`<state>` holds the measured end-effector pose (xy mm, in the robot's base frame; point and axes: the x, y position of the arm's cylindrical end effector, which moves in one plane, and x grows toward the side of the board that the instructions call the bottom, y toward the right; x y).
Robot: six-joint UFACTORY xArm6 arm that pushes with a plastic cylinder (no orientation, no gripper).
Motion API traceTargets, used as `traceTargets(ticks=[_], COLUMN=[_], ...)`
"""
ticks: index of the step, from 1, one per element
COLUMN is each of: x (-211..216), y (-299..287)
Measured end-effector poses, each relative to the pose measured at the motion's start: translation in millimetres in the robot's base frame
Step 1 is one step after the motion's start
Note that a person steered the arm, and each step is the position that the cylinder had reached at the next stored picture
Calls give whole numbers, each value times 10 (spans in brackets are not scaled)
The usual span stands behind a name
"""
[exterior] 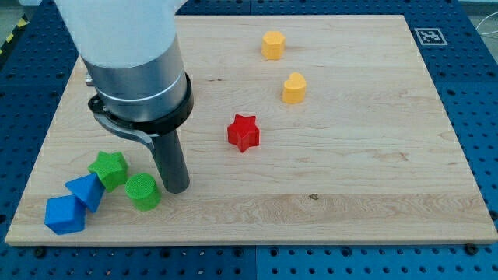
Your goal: Move green circle to the blue triangle
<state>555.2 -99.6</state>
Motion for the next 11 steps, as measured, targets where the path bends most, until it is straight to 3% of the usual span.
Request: traceTargets(ticks=[3, 6, 11], x=[82, 414, 426], y=[-387, -248, -665])
